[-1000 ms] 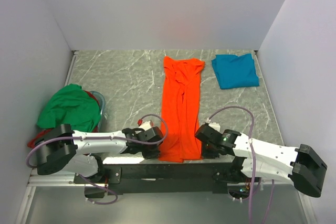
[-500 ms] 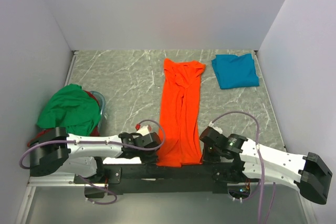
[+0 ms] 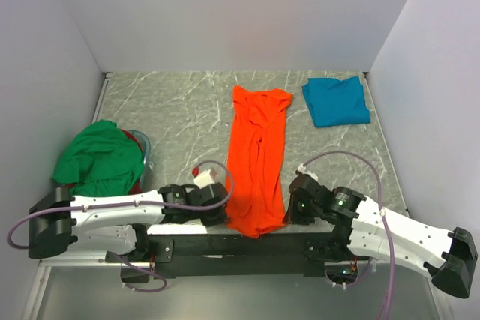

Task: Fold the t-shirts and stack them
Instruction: Fold the tshirt

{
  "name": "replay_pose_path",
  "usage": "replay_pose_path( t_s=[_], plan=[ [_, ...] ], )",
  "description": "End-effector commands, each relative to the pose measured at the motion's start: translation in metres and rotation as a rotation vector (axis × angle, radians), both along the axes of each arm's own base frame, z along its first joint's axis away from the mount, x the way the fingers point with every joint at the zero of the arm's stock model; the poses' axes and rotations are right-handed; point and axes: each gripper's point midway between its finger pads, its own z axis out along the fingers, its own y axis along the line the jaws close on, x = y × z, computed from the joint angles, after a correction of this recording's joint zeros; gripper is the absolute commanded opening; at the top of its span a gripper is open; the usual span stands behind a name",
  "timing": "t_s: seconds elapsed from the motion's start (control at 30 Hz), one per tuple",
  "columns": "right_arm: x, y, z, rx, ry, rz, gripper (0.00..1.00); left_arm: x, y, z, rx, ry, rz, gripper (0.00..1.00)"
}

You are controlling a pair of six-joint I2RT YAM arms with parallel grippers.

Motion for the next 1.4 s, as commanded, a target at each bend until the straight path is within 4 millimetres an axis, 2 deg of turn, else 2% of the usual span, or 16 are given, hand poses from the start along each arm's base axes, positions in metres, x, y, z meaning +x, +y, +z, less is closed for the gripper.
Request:
replay_pose_path(
  t_s=[0.0,0.03,0.17,0.2,0.23,0.3,0.37,0.4,0.43,0.53,0.57,0.6,0.83,0.93,1.0,1.37],
  plan=[
    [0.03,-0.002,0.026,-0.032,-0.122,-0.023,0.0,0.042,-0.003,0.034,-0.018,-0.13,0.051,0.01],
    [0.044,-0.004,0.035,-0.046,-0.145,-0.059,0.0,0.054,-0.01,0.045,-0.049,-0.175,0.025,0.01],
    [0.086,-0.009,0.057,-0.09,-0.245,-0.096,0.0,0.105,-0.011,0.066,-0.055,-0.276,0.046,0.01],
    [0.095,-0.009,0.062,-0.088,-0.262,-0.107,0.0,0.117,-0.017,0.081,-0.07,-0.309,0.047,0.01],
    [0.108,-0.009,0.068,-0.1,-0.277,-0.109,0.0,0.128,-0.019,0.08,-0.046,-0.334,0.027,0.01],
    [0.123,-0.01,0.069,-0.133,-0.275,-0.118,0.0,0.155,-0.018,0.092,-0.033,-0.376,0.063,0.01],
    [0.146,-0.016,0.082,-0.158,-0.321,-0.162,0.0,0.18,-0.018,0.089,-0.016,-0.393,0.071,0.01],
    [0.154,-0.016,0.081,-0.171,-0.319,-0.169,0.0,0.188,-0.024,0.095,-0.035,-0.403,0.048,0.01],
    [0.168,-0.019,0.09,-0.157,-0.347,-0.189,0.0,0.2,-0.022,0.088,-0.018,-0.398,0.051,0.01],
    [0.189,-0.019,0.095,-0.156,-0.365,-0.185,0.0,0.224,-0.027,0.099,-0.011,-0.429,0.059,0.01],
    [0.195,-0.019,0.096,-0.156,-0.371,-0.189,0.0,0.234,-0.025,0.093,0.005,-0.424,0.067,0.01],
    [0.205,-0.022,0.098,-0.166,-0.369,-0.202,0.0,0.243,-0.03,0.102,-0.009,-0.451,0.059,0.01],
    [0.247,-0.024,0.097,-0.149,-0.363,-0.199,0.0,0.283,-0.033,0.077,0.028,-0.394,0.054,0.01],
    [0.262,-0.022,0.092,-0.153,-0.355,-0.187,0.0,0.294,-0.028,0.078,0.04,-0.404,0.076,0.01],
    [0.271,-0.02,0.087,-0.157,-0.343,-0.178,0.0,0.299,-0.028,0.078,0.04,-0.409,0.076,0.01],
    [0.307,-0.025,0.055,-0.18,-0.291,-0.199,0.0,0.326,-0.024,0.039,0.066,-0.336,0.071,0.01]
  ],
)
